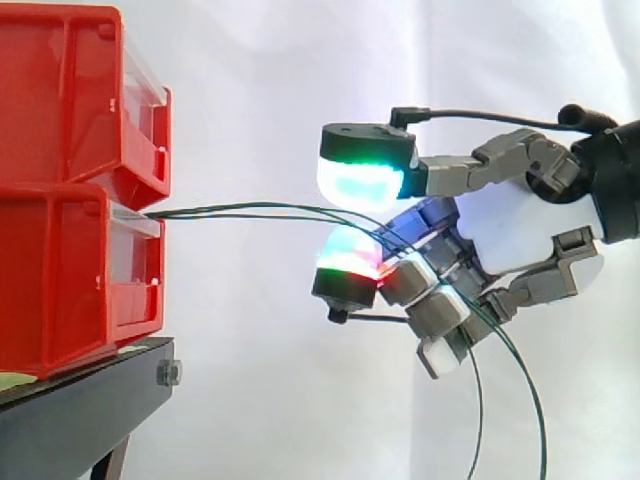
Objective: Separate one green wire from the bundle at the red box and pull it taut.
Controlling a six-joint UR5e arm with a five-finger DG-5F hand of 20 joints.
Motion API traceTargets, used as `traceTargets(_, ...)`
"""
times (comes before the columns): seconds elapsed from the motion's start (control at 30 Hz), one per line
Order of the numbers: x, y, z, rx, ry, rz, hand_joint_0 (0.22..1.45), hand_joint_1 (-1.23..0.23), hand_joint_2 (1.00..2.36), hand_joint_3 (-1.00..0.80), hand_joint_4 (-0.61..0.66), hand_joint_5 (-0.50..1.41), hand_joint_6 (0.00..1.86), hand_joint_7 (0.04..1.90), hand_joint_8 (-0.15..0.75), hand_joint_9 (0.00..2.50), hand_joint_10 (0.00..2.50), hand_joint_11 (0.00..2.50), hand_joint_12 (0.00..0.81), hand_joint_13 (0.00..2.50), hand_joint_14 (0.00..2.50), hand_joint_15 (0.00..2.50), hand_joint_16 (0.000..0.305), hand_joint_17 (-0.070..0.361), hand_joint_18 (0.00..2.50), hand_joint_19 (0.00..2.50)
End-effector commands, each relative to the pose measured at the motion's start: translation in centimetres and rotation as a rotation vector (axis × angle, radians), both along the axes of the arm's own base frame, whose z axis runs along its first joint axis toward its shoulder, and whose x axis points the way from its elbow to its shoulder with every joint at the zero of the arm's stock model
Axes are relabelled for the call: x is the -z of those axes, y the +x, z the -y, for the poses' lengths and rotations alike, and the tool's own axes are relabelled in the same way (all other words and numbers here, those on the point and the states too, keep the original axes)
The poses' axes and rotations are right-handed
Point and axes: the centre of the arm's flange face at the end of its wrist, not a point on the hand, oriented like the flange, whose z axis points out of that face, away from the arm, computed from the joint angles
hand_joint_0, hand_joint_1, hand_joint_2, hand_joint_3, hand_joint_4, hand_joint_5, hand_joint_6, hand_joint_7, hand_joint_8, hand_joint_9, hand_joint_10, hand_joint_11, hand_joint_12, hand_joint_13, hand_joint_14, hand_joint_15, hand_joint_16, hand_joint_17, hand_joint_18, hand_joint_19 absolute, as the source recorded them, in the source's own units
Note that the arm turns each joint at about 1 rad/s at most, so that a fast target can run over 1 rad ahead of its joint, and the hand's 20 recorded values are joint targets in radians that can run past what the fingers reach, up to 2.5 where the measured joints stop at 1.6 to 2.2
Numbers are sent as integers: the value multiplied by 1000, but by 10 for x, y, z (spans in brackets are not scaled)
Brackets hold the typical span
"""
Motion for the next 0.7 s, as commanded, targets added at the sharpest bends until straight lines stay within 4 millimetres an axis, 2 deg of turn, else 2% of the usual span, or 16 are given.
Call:
traceTargets(0.0, 7, 1, -1, 1, 5, 11, 529, -611, 1000, -500, 215, -194, 866, 1174, 334, 1217, 24, 1090, 385, 1303, 29, 1060, 63, 142, 957, 631)
traceTargets(0.13, 7, 2, -4, -2, 7, 26, 534, -611, 1000, -500, 213, -195, 866, 1168, 333, 1226, 25, 1167, 360, 1399, 27, 1218, 63, 142, 971, 660)
traceTargets(0.37, 7, 3, -5, -2, 7, 26, 536, -614, 1000, -500, 211, -195, 866, 1169, 330, 1234, 23, 1186, 358, 1413, 27, 1234, 63, 142, 983, 667)
traceTargets(0.6, 3, 4, -6, -4, 8, 34, 597, -746, 1004, -452, 193, -198, 875, 1209, 315, 1224, 25, 1211, 342, 1403, 29, 1282, 61, 136, 965, 688)
traceTargets(0.67, 3, 4, -7, 1, 6, 34, 599, -747, 1002, -470, 194, -199, 876, 1208, 310, 1255, 23, 1340, 338, 1436, 26, 1337, 60, 136, 963, 691)
